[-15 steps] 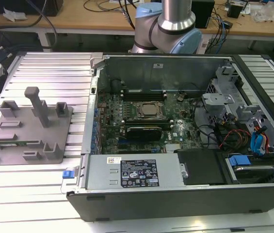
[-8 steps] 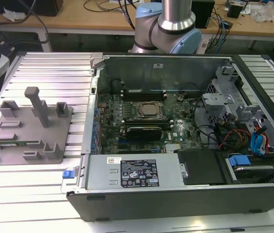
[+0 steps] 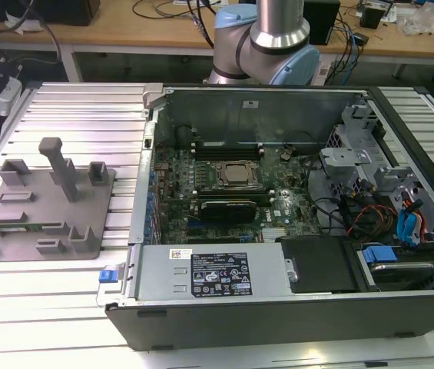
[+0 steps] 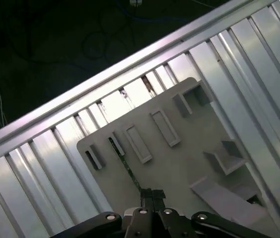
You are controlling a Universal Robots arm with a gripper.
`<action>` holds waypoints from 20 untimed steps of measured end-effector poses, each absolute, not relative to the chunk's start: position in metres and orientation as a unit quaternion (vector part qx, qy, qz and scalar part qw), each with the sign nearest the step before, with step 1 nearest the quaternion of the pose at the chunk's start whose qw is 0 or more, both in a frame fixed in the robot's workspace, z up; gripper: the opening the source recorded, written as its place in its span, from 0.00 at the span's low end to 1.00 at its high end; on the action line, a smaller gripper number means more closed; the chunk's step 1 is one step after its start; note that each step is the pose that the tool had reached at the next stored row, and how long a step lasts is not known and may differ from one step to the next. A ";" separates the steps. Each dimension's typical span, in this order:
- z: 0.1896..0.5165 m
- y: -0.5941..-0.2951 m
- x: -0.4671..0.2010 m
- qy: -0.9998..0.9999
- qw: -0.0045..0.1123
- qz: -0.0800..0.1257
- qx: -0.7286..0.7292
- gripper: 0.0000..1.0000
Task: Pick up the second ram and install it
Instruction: 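Pick up the second ram and move it above second insertion slot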
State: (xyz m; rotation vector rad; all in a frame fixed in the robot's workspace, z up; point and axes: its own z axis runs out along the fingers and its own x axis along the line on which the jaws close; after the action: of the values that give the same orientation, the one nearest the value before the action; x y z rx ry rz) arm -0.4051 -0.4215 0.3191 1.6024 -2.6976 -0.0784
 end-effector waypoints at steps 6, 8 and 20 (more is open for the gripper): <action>0.318 -0.422 -0.405 -0.819 0.003 -0.025 0.573 0.08; 0.318 -0.421 -0.405 -0.782 0.005 -0.025 0.623 0.08; 0.315 -0.422 -0.405 -0.701 0.008 -0.024 0.713 0.08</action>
State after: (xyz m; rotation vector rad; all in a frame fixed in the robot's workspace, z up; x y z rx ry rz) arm -0.4052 -0.4215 0.3152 2.2285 -2.1910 -0.0743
